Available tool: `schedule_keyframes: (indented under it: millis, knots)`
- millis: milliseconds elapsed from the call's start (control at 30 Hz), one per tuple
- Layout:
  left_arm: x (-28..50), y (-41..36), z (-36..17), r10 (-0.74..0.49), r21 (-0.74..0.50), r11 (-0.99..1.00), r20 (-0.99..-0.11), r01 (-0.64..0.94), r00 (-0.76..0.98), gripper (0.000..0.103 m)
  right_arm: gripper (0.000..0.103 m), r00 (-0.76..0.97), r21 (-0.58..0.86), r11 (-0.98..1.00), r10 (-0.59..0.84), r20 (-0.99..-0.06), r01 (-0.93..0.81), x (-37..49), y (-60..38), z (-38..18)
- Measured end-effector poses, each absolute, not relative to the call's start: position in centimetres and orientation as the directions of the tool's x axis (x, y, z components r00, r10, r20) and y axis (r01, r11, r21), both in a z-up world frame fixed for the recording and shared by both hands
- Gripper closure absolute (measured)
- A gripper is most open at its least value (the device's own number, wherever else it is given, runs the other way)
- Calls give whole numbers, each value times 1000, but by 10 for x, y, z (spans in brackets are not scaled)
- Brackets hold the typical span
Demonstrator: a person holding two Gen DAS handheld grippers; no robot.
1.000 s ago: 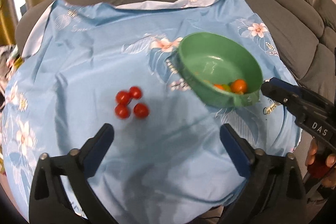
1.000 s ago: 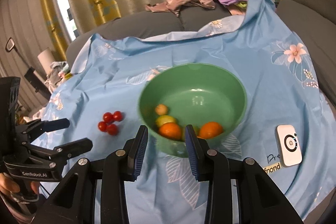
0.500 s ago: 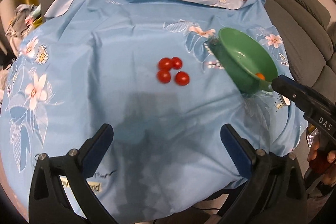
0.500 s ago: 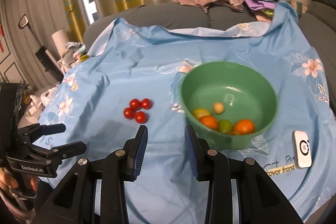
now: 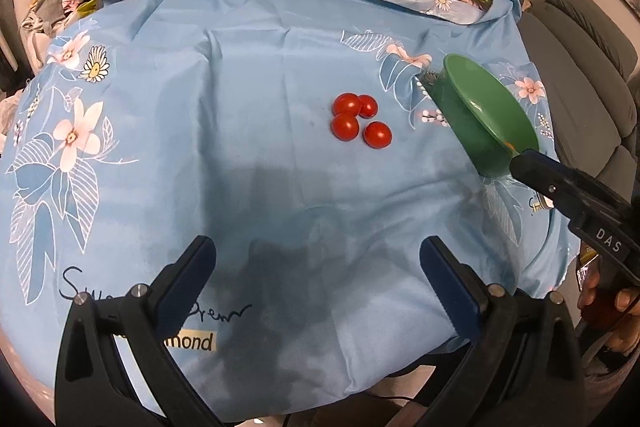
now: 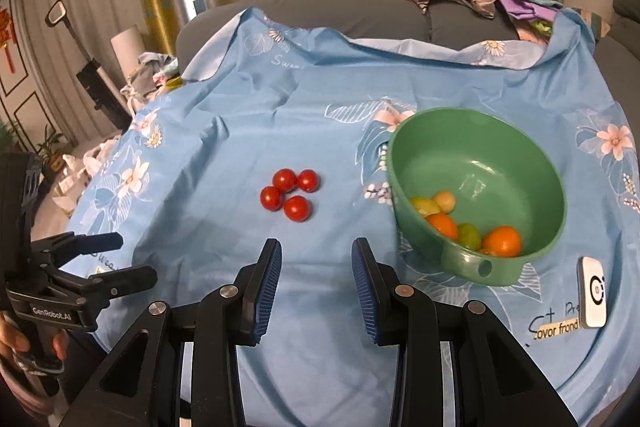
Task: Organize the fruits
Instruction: 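Move both tools back from the bowl toward the cherry tomatoes, then grasp a cherry tomato with the right tool while the left tool grasps another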
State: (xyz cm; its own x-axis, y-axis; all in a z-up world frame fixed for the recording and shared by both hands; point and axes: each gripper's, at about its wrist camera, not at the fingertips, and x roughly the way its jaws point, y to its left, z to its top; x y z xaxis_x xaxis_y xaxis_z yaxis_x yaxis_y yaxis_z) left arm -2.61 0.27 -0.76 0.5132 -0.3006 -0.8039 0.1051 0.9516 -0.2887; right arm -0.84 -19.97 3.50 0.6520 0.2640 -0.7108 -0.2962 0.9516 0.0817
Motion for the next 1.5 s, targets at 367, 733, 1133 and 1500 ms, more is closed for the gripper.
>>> schedule_keyframes:
  millis: [367, 733, 1133, 1500]
  knots:
    - [-9, -1, -19, -323, -295, 946, -811, 136, 487, 1, 66, 601, 107, 947, 278, -749, -304, 11, -192, 14]
    - [23, -12, -31, -333, -281, 943, -815, 179, 474, 9, 66, 529, 176, 923, 344, -776, -342, 35, -182, -13]
    - [60, -18, -37, -326, -265, 945, -820, 193, 470, 18, 66, 488, 176, 908, 359, -796, -380, 68, -162, -34]
    - [72, -14, -38, -320, -243, 946, -816, 217, 481, 18, 66, 472, 158, 908, 344, -812, -389, 89, -153, -43]
